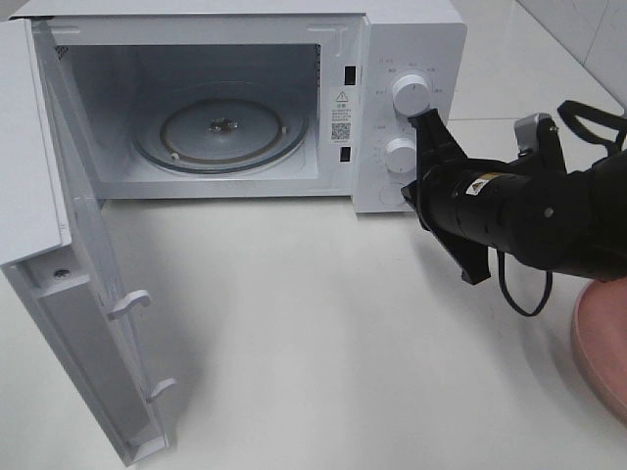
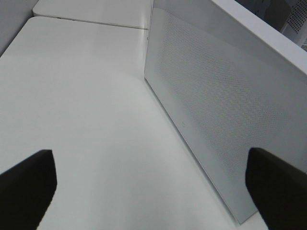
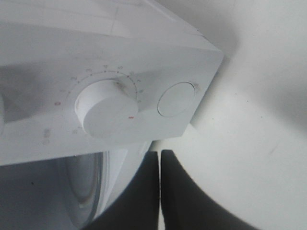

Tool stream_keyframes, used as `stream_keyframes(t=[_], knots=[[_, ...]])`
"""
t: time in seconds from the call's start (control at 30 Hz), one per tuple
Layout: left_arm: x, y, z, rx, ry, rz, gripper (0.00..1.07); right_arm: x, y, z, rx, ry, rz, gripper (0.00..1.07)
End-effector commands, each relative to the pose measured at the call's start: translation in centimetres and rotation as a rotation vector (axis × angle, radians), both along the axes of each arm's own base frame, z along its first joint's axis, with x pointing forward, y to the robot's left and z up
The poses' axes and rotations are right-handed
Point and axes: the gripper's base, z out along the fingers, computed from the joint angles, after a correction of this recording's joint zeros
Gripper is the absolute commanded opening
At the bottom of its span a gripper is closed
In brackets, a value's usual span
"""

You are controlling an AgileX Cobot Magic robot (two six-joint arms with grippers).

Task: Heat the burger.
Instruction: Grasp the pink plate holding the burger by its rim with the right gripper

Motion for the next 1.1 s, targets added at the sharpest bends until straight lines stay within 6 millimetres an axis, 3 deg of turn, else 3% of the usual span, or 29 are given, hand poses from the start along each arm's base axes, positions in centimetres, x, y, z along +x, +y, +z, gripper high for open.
stream_keyframes(t=[0.03, 0.53, 1.1], knots=[[0.0, 0.0, -0.1, -0.003, 0.0, 0.0, 1.0, -0.7, -0.1, 1.1, -0.121, 0.015, 0.128, 0.0], [0.0, 0.0, -0.1, -0.003, 0.0, 0.0, 1.0, -3.3, 0.2, 1.2, -0.399, 0.165, 0.53, 0.01], [0.0, 0.0, -0.1, -0.003, 0.0, 0.0, 1.0, -5.8, -0.6, 3.0, -0.718, 0.363, 1.015, 0.05]])
